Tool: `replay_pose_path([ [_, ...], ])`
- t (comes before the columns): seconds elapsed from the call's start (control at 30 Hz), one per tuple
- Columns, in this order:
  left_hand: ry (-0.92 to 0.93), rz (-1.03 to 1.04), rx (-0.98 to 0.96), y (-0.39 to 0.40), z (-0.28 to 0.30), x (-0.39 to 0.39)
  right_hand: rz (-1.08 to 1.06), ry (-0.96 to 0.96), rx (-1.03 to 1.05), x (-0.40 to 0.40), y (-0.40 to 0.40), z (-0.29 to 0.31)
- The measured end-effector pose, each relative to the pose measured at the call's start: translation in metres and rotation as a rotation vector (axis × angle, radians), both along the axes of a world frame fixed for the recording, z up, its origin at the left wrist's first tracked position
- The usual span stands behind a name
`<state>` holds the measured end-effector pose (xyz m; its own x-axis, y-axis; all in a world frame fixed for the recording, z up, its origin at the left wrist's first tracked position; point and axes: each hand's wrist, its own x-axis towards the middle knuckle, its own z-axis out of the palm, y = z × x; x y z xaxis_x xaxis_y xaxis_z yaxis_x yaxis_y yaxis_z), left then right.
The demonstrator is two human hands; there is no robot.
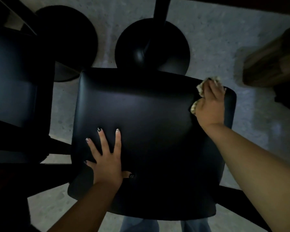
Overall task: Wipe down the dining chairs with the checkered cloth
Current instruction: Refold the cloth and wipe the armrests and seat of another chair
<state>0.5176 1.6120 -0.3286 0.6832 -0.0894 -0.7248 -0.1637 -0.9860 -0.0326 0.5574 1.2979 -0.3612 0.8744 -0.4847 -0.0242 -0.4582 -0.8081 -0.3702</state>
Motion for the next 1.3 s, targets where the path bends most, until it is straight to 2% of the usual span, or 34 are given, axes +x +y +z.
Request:
replay_pose_path([
  [0.13, 0.035, -0.043, -0.011, 0.003, 0.005, 0.006, -0.247, -0.059, 0.019, -0.014, -0.011, -0.004],
  [0.3, -0.042, -0.239, -0.090, 0.029, 0.014, 0.039, -0.787, -0.053, 0.180, -0.032, -0.025, -0.008],
  [0.37, -0.047, -0.132, -0.095, 0.034, 0.013, 0.055, -0.818, -0.045, 0.195, -0.033, -0.021, -0.007],
  [0.47, -0.038, 0.080, -0.102, 0.032, 0.004, 0.064, -0.688, -0.049, 0.121, -0.036, 0.007, -0.001],
  [0.63, -0.100, 0.094, -0.157, 0.041, -0.006, 0.057, -0.332, 0.015, 0.105, -0.024, 0.088, 0.002],
  [0.83, -0.126, 0.117, -0.174, 0.041, -0.007, 0.058, 0.128, 0.035, 0.155, 0.058, 0.207, 0.000],
  [1.0, -0.131, 0.356, -0.253, 0.046, -0.007, 0.049, 0.705, 0.129, 0.014, 0.116, 0.269, -0.005],
  [1.1, -0.132, 0.417, -0.286, 0.046, -0.007, 0.045, 1.015, 0.163, -0.086, 0.131, 0.288, -0.009],
  [1.17, -0.113, 0.430, -0.274, 0.045, -0.009, 0.049, 1.097, 0.156, -0.129, 0.130, 0.287, -0.008],
  [1.3, -0.085, 0.428, -0.216, 0.040, -0.006, 0.052, 1.074, 0.085, -0.135, 0.104, 0.260, -0.008],
])
